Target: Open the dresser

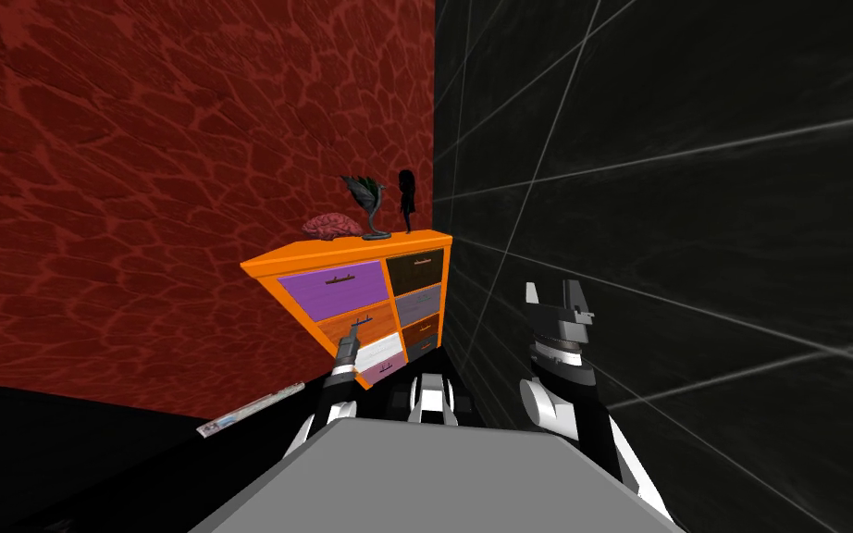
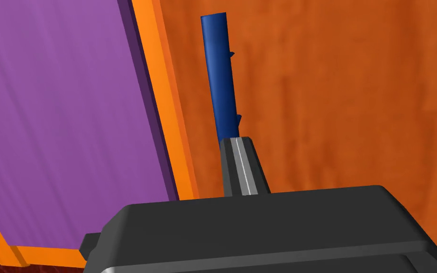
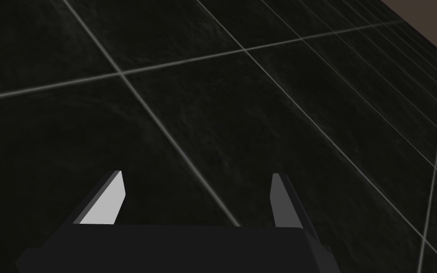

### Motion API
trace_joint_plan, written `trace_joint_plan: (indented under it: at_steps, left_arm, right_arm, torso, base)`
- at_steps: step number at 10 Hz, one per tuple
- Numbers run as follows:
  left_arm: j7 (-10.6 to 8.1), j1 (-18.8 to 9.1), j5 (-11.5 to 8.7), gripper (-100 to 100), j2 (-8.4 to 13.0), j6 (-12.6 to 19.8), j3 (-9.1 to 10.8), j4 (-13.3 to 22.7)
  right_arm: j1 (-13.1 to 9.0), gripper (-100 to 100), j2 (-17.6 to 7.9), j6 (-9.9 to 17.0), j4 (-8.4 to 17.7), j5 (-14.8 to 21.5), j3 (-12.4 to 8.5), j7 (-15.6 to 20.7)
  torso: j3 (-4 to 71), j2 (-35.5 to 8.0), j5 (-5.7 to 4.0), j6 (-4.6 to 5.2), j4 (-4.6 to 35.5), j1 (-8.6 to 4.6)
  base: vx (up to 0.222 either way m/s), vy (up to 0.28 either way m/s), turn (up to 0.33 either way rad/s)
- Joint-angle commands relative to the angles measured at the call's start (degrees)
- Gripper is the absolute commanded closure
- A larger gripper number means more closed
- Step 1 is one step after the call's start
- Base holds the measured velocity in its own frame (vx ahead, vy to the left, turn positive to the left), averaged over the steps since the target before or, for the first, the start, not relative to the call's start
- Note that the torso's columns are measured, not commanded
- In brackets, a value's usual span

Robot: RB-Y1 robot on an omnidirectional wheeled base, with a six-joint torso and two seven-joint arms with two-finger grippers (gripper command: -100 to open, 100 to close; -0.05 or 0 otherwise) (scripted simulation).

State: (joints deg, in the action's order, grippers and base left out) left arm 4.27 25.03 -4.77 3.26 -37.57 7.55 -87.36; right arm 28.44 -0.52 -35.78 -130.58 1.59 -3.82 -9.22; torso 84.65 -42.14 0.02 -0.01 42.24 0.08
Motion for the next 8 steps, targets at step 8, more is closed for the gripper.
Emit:
trace_joint_plan:
  at_steps: [8]
  left_arm:
    - [-0.04,1.7,-0.3,-100,1.3,2.8,0.54,-3.9]
  right_arm:
    - [0.0,0,0.0,0.0,0.0,0.0,0.0,0.0]
  torso:
    - [-0.1,-0.2,-0.04,0.01,0.1,-0.18]
  base:
    - [-0.010,0.011,0.005]
